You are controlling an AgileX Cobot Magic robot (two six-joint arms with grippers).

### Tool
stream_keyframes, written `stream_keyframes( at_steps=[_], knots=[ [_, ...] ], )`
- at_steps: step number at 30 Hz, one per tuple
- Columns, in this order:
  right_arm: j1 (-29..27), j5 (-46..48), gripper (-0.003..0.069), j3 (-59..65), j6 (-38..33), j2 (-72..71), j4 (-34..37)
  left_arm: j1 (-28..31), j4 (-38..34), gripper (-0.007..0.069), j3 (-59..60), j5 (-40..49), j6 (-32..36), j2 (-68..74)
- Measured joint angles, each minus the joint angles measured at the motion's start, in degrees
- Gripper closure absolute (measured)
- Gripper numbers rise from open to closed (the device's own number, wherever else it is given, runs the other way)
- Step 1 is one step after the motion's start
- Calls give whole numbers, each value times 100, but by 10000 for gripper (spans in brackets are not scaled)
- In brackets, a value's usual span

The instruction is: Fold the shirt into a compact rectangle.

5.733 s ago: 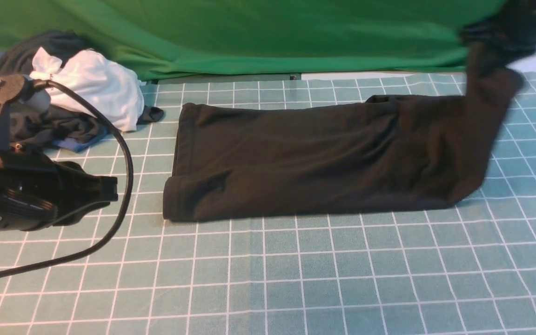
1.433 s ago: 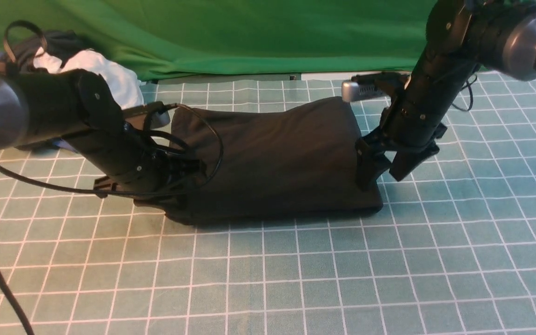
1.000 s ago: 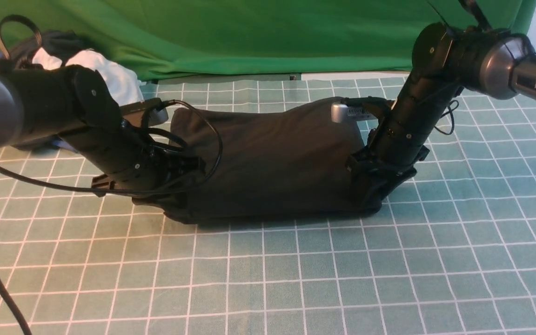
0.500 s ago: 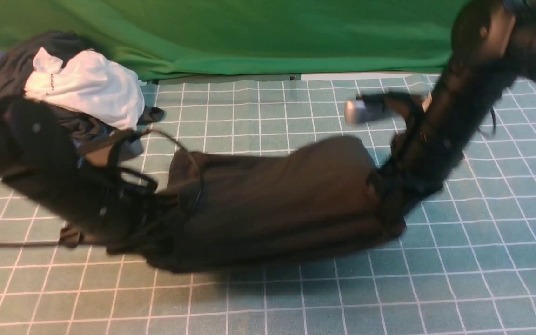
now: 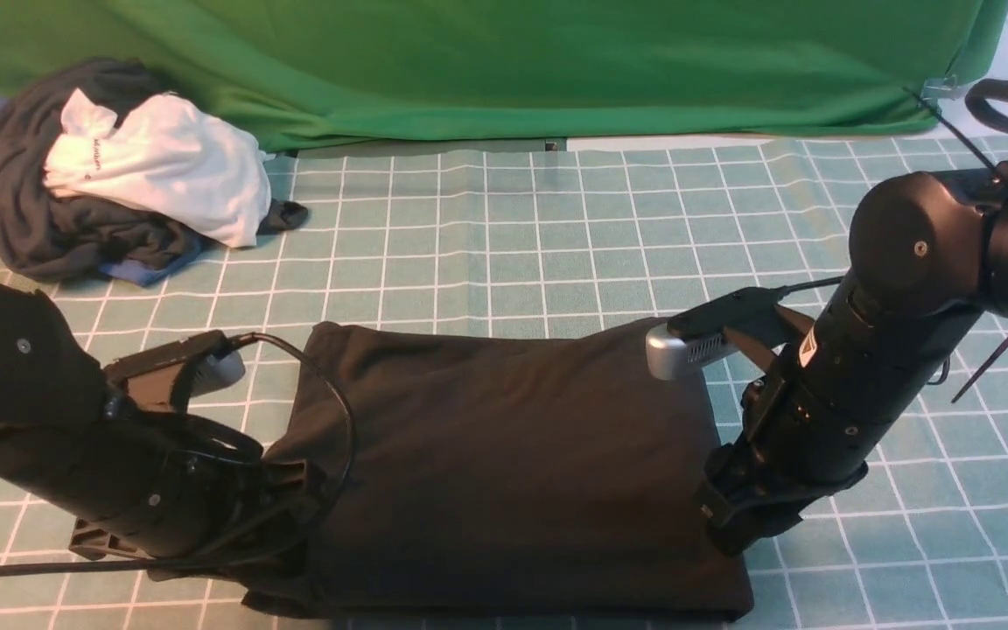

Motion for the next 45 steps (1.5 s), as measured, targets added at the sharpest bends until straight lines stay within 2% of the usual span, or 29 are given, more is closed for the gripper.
stream_keyframes(
  at_steps=[2, 4, 6, 8, 11, 14, 15, 16, 17, 18, 19, 24, 29, 32, 38, 45],
  knots=[
    [0, 130, 245, 0, 5, -101, -130, 4, 59, 186, -13, 115, 5, 0],
    [0, 316, 266, 0, 5, -289, -258, 11, 140, 109, -92, 382, 5, 0],
    [0, 543, 340, 0, 80, -645, -434, 11, 301, 43, -312, 784, 5, -51],
    [0, 637, 423, 0, 218, -1053, -616, 11, 467, 41, -464, 1050, -37, -186],
    [0, 635, 547, 0, 585, -1896, -1029, 11, 763, 126, -631, 1291, -205, -639],
    [0, 447, 621, 0, 1015, -2932, -1618, 11, 1009, 311, -652, 1451, -205, -1351],
    [0, 383, 631, 0, 1100, -3142, -1799, 11, 1037, 361, -652, 1507, -236, -1581],
    [0, 285, 642, 0, 1236, -3424, -1990, 11, 1079, 446, -652, 1569, -236, -1892],
    [0, 207, 645, 0, 1294, -3640, -2069, 11, 1096, 489, -652, 1590, -236, -2022],
    [0, -16, 650, 3, 1512, -4230, -2424, 11, 1149, 563, -652, 1629, -236, -2582],
    [0, -159, 651, 24, 1618, -4526, -2562, 11, 1167, 583, -652, 1629, -236, -2885],
    [0, -1488, 653, 640, 1974, -6611, -3102, 11, 1452, 619, -636, 1245, -236, -5006],
    [0, -2689, 656, 1798, 2048, -8386, -3454, 11, 1759, 619, -617, 763, -236, -6508],
    [0, -3854, 657, 3023, 1986, -9561, -3567, 11, 1999, 619, -496, 141, -236, -7371],
    [0, -5130, 657, 3781, 1896, -9581, -3575, 11, 1811, 614, 131, -394, -136, -7463],
    [0, -5538, 648, 3820, 1896, -9493, -3575, 11, 1585, 613, 575, -781, 30, -7299]
  ],
)
